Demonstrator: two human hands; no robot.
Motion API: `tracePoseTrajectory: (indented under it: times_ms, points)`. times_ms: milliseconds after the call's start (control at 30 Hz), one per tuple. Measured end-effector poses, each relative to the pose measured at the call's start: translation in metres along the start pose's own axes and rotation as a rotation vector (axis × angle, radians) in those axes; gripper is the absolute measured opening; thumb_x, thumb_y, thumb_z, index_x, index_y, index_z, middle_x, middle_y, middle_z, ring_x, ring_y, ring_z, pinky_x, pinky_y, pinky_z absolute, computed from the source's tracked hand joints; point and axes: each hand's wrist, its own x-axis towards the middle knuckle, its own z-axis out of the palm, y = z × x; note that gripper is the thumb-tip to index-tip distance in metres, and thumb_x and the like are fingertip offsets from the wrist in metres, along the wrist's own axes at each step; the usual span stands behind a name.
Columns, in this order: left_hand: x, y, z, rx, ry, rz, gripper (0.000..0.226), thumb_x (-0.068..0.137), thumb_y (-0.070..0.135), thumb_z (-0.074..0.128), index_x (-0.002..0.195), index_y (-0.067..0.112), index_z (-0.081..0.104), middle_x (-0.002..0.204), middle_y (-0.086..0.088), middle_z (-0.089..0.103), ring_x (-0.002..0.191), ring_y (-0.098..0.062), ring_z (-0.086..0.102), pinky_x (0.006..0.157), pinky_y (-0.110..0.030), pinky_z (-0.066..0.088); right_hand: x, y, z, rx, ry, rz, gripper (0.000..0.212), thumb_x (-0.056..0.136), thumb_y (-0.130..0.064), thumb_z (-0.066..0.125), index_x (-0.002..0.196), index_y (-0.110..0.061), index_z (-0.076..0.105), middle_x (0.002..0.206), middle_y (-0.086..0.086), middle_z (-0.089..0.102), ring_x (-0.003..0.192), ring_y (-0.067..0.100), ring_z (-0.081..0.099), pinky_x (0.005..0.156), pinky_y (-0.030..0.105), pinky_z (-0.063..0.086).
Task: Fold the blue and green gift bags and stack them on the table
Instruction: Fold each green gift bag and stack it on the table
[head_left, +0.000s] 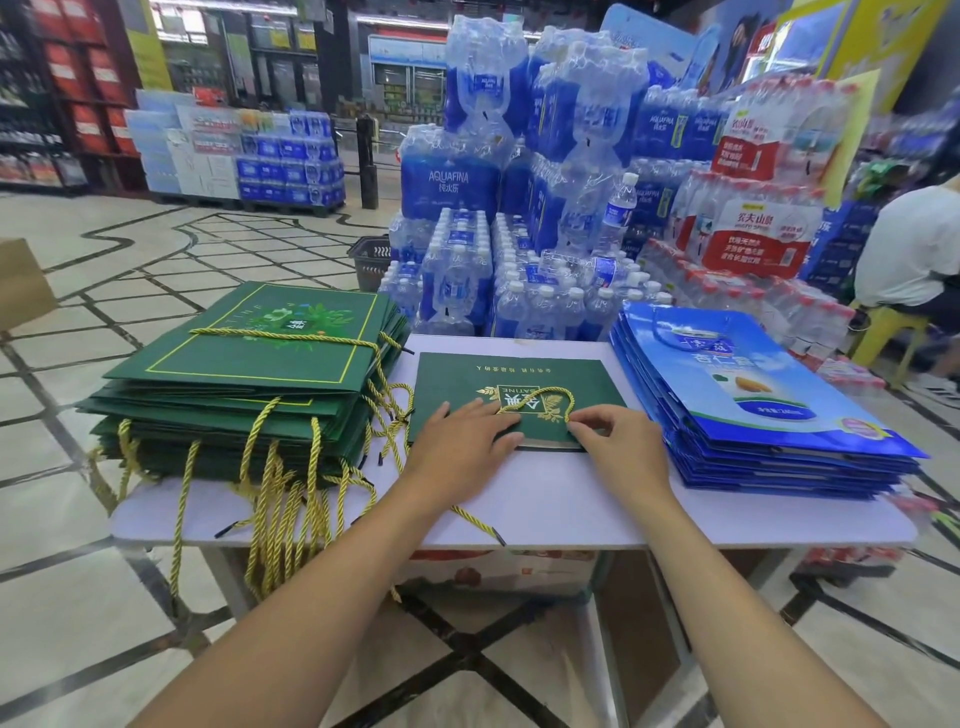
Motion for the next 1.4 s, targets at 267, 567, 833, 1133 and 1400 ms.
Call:
tracePoseTrajectory:
  times_ms: [267,567,833,1133,1400]
  points:
    - [0.001,0.002,-0.001,-0.051,0.033,-0.042,0.046,0.111,0.049,0.025,0.143,0.037,0.056,0.153,0.011,0.052,0.152,-0.015,0.032,0.123,-0.047,0.021,-0.006,-0.010,0.003,-0.250,0.148,-0.149,0.025,0.097,-0.043,0.060,0.091,-0.028,0.079,0.099,-0.010,0.060,0.094,0.012,0.048,0.080,0.034,0.035]
    - [0.001,-0.001,-0.002,-0.132,0.081,-0.105,0.040,0.112,0.049,0.025,0.090,0.031,0.052,0.095,0.008,0.065,0.141,-0.018,0.049,0.117,-0.047,0.029,-0.013,-0.016,-0.002,-0.124,0.347,-0.298,0.037,0.102,-0.045,0.047,0.103,-0.025,0.079,0.098,-0.007,0.058,0.091,0.011,0.047,0.074,0.031,0.031]
    - [0.001,-0.002,-0.001,-0.173,0.081,-0.104,0.051,0.111,0.050,0.023,0.109,0.026,0.068,0.108,0.003,0.073,0.140,-0.019,0.051,0.118,-0.046,0.028,-0.016,-0.016,0.000,-0.244,0.129,-0.130,0.034,0.096,-0.057,0.053,0.084,-0.034,0.074,0.066,-0.015,0.064,0.068,0.009,0.059,0.052,0.025,0.035]
    - [0.006,-0.005,0.004,-0.171,0.087,-0.067,0.046,0.112,0.048,0.025,0.090,0.025,0.057,0.093,0.005,0.068,0.140,-0.022,0.050,0.117,-0.050,0.029,-0.009,-0.015,-0.001,-0.101,-0.042,-0.017,0.024,0.092,-0.036,0.063,0.073,-0.026,0.074,0.058,-0.010,0.065,0.062,0.016,0.062,0.059,0.037,0.052]
    - [0.006,-0.004,0.003,-0.139,0.051,-0.040,0.042,0.110,0.048,0.031,0.128,0.035,0.066,0.135,0.009,0.065,0.148,-0.021,0.040,0.121,-0.054,0.023,-0.022,-0.026,-0.004,-0.026,-0.124,-0.211,0.039,0.100,-0.044,0.060,0.065,-0.029,0.067,0.056,-0.010,0.064,0.057,0.008,0.059,0.059,0.033,0.048]
